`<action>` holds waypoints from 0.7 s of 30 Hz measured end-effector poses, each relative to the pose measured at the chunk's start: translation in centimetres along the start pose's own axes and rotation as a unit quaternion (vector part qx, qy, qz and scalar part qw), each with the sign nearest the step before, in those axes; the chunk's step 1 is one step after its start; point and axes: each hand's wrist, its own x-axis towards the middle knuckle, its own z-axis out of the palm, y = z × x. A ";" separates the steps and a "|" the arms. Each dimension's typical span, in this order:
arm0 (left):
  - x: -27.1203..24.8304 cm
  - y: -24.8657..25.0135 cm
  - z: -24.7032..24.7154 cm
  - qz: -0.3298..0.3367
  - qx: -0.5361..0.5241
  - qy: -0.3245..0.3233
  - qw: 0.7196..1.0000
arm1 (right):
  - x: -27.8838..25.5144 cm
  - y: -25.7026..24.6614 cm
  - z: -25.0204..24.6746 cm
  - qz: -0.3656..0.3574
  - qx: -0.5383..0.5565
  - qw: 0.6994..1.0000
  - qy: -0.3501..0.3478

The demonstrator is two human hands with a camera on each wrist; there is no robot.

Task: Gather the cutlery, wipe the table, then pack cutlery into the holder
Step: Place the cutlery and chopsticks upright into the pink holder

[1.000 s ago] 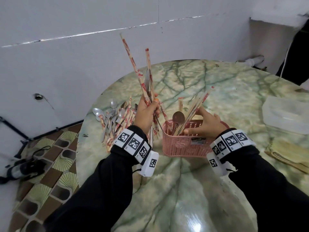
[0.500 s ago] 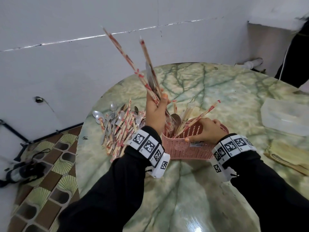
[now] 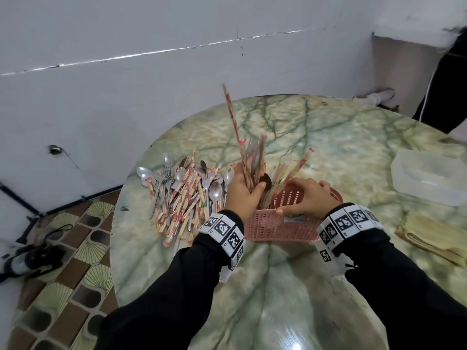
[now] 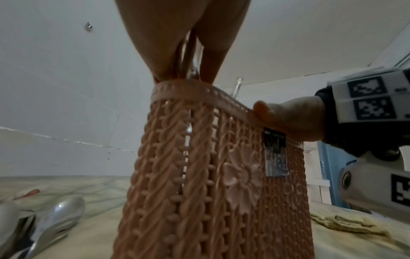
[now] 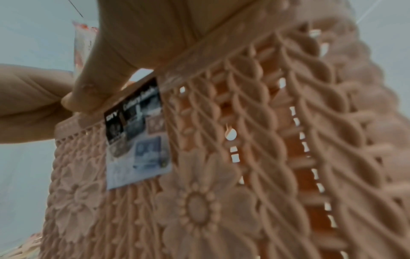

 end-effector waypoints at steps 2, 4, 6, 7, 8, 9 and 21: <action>-0.1 0.0 -0.2 0.016 -0.002 -0.019 1.000 | -0.1 0.0 0.0 0.002 0.002 1.000 0.001; -0.1 -0.2 -0.5 0.028 -0.016 -0.038 0.999 | -0.1 0.0 0.0 0.002 0.003 1.000 0.003; -0.3 -0.3 -0.8 0.028 0.002 -0.060 0.998 | -0.1 -0.1 0.0 0.001 0.006 1.000 0.005; -0.4 -0.3 -0.9 0.025 0.007 -0.070 0.997 | -0.1 -0.1 0.0 0.002 0.007 1.000 0.007; -0.5 -0.4 -0.9 0.028 0.010 -0.077 0.997 | -0.1 -0.1 0.0 0.001 0.008 1.000 0.008; -0.6 -0.4 -1.0 0.035 0.012 -0.080 0.996 | -0.1 -0.1 0.0 0.002 0.007 1.000 0.009; -0.6 0.6 -3.7 0.130 0.150 0.032 0.980 | -0.1 -0.2 0.1 0.001 0.011 1.000 0.005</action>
